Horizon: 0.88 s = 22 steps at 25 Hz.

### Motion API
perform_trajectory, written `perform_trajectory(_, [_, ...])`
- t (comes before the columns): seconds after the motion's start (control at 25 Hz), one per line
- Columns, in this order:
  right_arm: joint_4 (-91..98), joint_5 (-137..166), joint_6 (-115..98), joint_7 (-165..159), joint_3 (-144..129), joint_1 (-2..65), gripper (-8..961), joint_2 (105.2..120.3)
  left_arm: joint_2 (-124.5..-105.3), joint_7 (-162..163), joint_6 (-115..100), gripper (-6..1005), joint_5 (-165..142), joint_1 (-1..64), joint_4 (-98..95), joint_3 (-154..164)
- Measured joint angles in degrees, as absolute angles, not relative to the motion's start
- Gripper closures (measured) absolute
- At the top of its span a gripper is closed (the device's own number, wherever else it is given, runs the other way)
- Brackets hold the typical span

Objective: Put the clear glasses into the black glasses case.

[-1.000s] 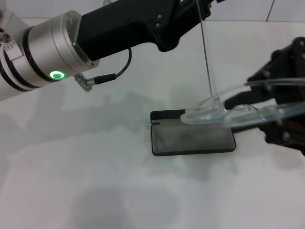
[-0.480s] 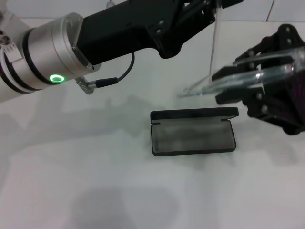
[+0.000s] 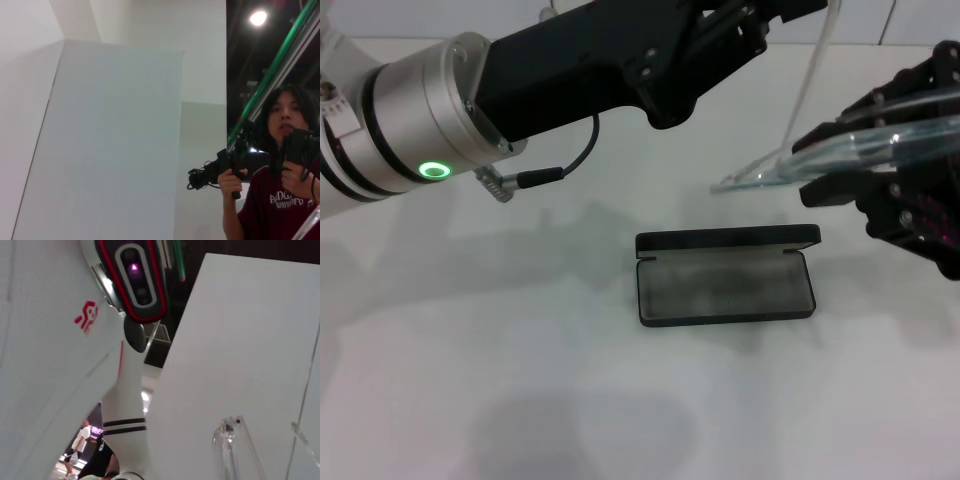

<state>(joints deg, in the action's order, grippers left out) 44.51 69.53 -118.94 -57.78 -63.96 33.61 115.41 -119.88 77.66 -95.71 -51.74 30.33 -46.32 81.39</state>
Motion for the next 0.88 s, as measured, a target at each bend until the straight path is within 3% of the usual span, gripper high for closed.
perform_trajectory(0.88, [42.16, 70.76, -116.06, -57.99, -64.68, 34.8, 808, 115.42, -119.95, 77.24, -96.07, 913, -51.63, 31.72, -47.06, 85.1])
